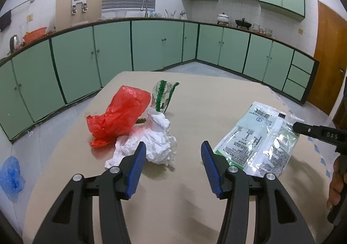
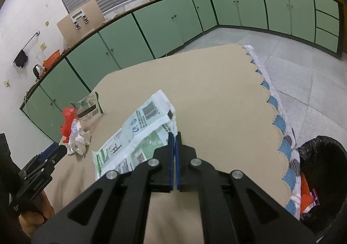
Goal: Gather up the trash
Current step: 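Grasp the clear printed wrapper with the right gripper while the left gripper grasps the white crumpled paper, then carry the wrapper and white paper over the bin and open both grippers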
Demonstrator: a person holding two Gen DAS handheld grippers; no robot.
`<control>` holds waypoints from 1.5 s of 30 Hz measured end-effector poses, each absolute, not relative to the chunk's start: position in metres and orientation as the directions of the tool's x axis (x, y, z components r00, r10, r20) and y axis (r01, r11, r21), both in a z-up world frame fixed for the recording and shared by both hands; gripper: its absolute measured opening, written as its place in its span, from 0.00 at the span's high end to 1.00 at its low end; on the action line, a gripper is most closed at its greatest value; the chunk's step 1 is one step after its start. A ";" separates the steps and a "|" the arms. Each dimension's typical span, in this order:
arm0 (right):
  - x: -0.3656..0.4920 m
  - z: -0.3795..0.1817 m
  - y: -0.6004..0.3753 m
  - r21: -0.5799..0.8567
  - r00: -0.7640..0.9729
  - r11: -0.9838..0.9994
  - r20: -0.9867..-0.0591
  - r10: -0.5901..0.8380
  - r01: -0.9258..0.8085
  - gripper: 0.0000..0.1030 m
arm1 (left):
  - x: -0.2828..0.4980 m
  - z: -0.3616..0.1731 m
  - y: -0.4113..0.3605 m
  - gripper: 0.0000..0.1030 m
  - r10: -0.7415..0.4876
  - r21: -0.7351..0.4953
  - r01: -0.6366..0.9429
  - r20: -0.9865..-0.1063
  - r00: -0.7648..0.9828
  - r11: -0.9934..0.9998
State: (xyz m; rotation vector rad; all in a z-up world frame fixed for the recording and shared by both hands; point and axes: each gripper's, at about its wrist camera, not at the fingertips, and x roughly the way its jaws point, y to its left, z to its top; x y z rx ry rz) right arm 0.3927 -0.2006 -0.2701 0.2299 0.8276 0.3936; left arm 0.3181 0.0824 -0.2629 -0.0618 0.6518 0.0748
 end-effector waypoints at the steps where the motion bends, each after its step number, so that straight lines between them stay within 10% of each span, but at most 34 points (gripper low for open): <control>1: 0.395 -0.272 -0.200 0.352 0.608 0.902 -0.668 0.429 -0.250 1.00 | 0.321 -0.264 0.083 0.50 0.049 -0.036 -0.089 -0.613 0.789 0.995; 10: 0.406 -0.280 -0.195 0.366 0.594 0.895 -0.670 0.445 -0.257 1.00 | 0.354 -0.278 0.089 0.53 0.062 -0.039 -0.120 -0.679 0.731 0.992; 12: 0.406 -0.280 -0.195 0.366 0.594 0.894 -0.670 0.445 -0.257 1.00 | 0.360 -0.282 0.092 0.88 0.039 -0.061 -0.114 -0.695 0.718 0.992; 14: 0.404 -0.281 -0.196 0.368 0.594 0.894 -0.670 0.446 -0.256 1.00 | 0.363 -0.285 0.094 0.96 0.023 -0.078 -0.108 -0.701 0.713 0.991; 45: 0.320 -0.163 -0.259 0.298 0.747 0.920 -0.544 0.382 -0.253 1.00 | 0.282 -0.175 0.000 0.98 -0.191 -0.132 0.142 -0.536 0.822 0.981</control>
